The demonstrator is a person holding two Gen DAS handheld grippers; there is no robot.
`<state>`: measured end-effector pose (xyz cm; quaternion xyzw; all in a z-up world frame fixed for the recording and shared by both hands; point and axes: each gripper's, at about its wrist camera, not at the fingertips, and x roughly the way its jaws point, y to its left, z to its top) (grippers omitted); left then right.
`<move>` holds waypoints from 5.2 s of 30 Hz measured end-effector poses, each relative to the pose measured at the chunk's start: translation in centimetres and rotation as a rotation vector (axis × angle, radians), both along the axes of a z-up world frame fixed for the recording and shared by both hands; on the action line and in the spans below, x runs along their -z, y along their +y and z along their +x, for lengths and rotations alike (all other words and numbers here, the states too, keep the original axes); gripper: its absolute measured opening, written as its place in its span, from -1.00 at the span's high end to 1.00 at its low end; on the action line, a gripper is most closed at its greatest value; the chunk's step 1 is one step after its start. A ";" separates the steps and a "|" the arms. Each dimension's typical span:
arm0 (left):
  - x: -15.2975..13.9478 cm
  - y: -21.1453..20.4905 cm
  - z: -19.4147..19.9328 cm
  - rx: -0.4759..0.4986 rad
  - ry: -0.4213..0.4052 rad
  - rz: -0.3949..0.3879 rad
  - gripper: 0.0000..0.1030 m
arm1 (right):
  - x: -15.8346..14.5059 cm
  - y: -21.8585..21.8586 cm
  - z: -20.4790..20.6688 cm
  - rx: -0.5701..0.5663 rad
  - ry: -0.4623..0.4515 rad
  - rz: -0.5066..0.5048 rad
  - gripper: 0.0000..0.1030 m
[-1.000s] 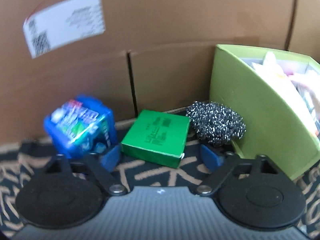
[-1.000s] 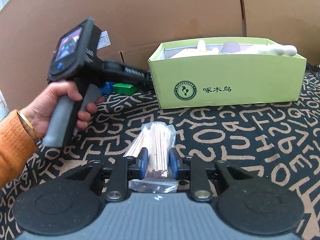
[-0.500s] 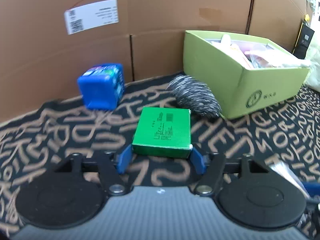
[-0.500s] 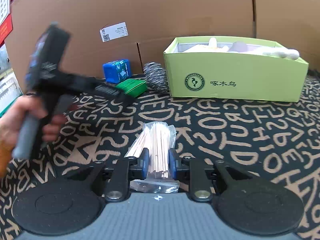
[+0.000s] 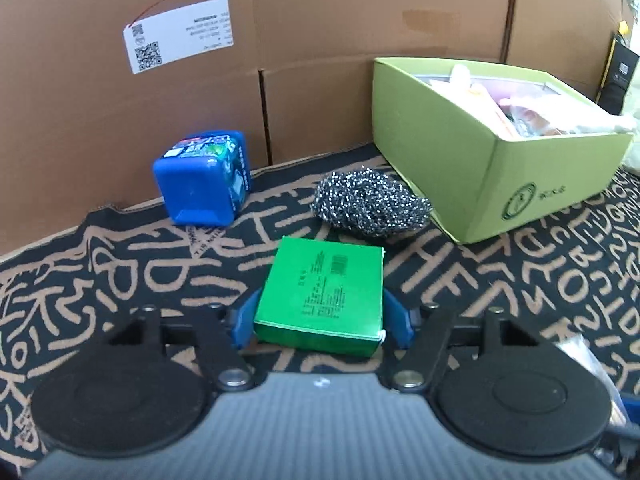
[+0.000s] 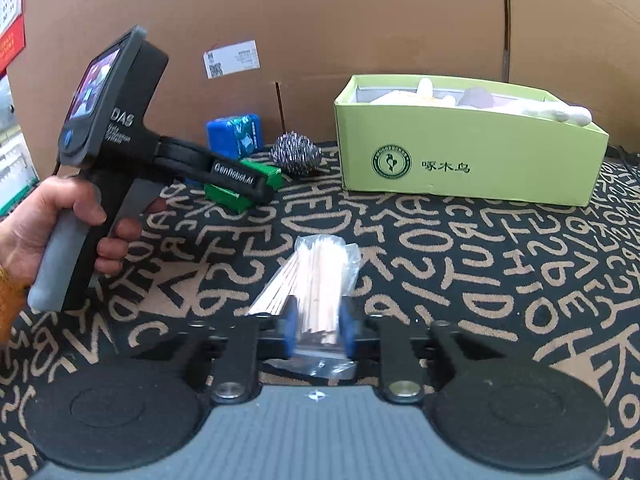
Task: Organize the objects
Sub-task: 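Grasp the clear bag of sticks with the right tool while the left grasps the green box, then carry the stick bag and green box into the lime-green box and release, then withdraw both open tools toward the blue box and steel wool, then grasp the steel wool with the right tool while the left grasps the blue box, then carry the steel wool and blue box into the lime-green box and release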
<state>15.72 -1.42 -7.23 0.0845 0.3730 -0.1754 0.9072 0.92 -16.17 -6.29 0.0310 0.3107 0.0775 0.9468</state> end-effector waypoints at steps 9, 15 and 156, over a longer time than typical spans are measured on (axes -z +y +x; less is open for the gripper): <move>-4.7 0.4 -3.3 0.099 -0.048 -0.094 -0.21 | -3.4 -2.7 0.1 -0.002 -0.078 0.084 0.78; -9.9 -2.1 -3.6 0.177 -0.129 -0.187 -0.21 | -7.4 -5.2 0.5 0.063 -0.198 0.041 0.78; -2.1 7.3 -0.2 -0.032 0.064 0.012 -0.09 | -0.6 6.1 -0.4 -0.087 0.005 0.061 0.36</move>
